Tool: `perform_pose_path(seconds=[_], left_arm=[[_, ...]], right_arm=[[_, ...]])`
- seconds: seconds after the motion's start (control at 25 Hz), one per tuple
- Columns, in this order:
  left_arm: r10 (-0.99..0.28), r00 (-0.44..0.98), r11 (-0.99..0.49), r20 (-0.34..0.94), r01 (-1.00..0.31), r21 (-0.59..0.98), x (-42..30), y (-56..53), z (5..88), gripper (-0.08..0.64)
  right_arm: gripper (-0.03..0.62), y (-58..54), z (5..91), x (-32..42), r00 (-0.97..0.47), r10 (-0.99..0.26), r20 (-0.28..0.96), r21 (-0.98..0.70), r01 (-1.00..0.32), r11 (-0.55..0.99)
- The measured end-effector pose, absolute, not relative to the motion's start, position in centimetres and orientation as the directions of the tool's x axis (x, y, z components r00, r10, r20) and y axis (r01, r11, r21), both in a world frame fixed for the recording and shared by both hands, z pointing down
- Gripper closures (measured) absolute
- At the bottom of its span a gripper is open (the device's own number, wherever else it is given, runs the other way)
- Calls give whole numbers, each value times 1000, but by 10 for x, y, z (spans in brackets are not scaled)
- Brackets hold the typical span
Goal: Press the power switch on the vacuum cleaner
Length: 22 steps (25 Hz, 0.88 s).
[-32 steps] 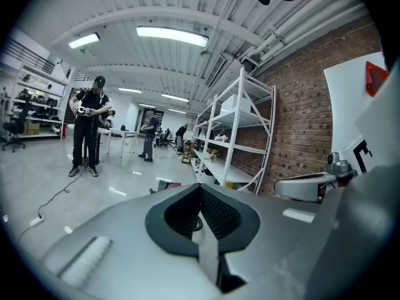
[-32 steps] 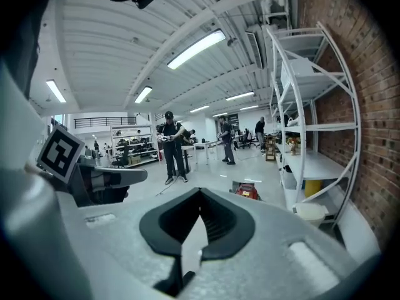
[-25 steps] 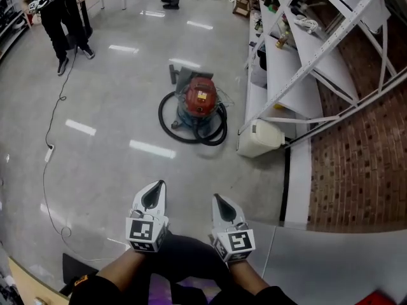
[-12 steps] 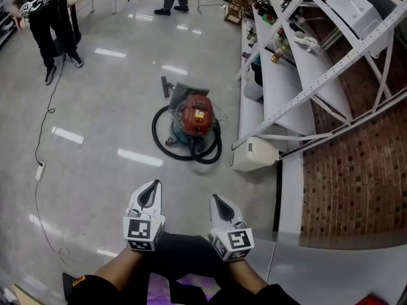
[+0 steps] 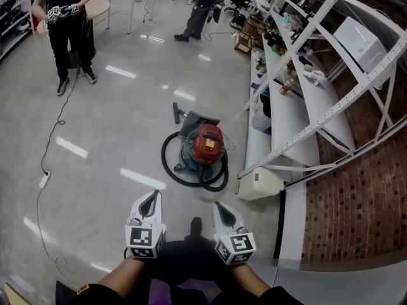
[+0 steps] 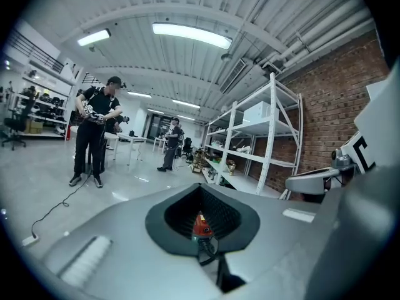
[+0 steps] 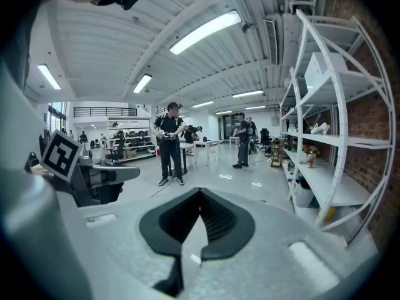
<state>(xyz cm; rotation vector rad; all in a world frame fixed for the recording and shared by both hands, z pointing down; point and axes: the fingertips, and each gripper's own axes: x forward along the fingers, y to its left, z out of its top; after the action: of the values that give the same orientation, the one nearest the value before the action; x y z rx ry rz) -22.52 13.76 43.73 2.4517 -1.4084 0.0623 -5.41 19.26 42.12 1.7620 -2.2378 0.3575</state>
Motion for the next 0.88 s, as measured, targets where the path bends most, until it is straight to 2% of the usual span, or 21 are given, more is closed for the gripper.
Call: perform_pose_path(seconds=[0.44, 0.88], left_arm=[[-889, 415, -365, 194, -897, 249, -239, 97, 439, 545], [-902, 369, -306, 225, -913, 271, -185, 30, 435, 545]], right_arm=[[600, 129, 426, -59, -320, -881, 348, -48, -945, 324], [600, 51, 450, -6, -370, -847, 382, -92, -927, 364]])
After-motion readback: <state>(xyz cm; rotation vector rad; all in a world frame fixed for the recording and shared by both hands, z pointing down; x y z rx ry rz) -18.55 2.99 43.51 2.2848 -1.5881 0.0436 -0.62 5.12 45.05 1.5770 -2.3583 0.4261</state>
